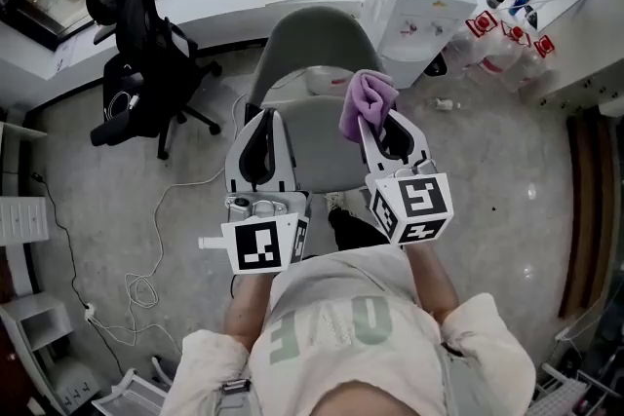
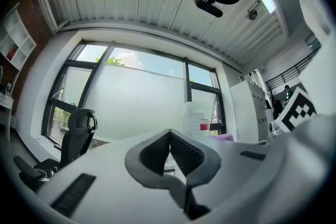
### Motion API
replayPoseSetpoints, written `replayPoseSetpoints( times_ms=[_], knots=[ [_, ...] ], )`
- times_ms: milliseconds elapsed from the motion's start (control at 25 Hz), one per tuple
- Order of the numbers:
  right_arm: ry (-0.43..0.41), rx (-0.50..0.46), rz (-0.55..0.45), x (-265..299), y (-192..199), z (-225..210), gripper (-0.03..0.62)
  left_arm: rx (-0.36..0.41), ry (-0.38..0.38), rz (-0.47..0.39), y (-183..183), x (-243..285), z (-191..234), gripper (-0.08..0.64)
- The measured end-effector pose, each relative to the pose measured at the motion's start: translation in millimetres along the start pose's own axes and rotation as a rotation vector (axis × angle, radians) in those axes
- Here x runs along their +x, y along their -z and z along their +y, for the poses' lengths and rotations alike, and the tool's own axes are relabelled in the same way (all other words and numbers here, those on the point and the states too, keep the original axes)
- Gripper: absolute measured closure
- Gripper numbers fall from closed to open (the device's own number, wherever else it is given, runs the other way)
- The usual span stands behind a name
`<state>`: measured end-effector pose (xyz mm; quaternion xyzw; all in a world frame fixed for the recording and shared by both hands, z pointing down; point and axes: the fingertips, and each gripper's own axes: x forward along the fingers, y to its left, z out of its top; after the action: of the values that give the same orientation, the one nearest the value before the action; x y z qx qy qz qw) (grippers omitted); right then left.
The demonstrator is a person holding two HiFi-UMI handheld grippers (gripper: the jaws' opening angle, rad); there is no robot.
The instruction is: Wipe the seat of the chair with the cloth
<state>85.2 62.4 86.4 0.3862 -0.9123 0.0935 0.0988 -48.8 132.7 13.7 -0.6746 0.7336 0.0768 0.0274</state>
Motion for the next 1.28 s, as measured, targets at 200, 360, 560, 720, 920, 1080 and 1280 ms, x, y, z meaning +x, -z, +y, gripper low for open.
replayPoseSetpoints(
  times_ms=[200,360,560,720,920,1080,1280],
  knots=[
    [-0.041,0.006,0.030,69,-21,-40,0.500,0.019,-0.005,0.023,12,78,8,0.548],
    [-0.066,0.018,0.069,109,-22,-44,0.500,0.016,-0.015,0.031,16,117,21,0.548],
    [-0.081,0.018,0.087,141,-27,-30,0.500,-0.006,-0.024,0.025,16,146,53,0.548],
    [-0.069,0.011,0.070,149,-37,-27,0.500,-0.010,-0.018,0.024,15,162,68,0.548],
    [-0.068,0.021,0.060,158,-43,-23,0.500,-0.017,-0.019,0.010,12,176,81,0.548],
    [-0.091,0.054,0.063,167,-41,-17,0.500,-0.020,-0.018,0.020,17,180,90,0.548],
    [-0.143,0.122,0.106,187,-6,-8,0.499,-0.017,-0.019,0.096,64,172,102,0.548]
  ],
)
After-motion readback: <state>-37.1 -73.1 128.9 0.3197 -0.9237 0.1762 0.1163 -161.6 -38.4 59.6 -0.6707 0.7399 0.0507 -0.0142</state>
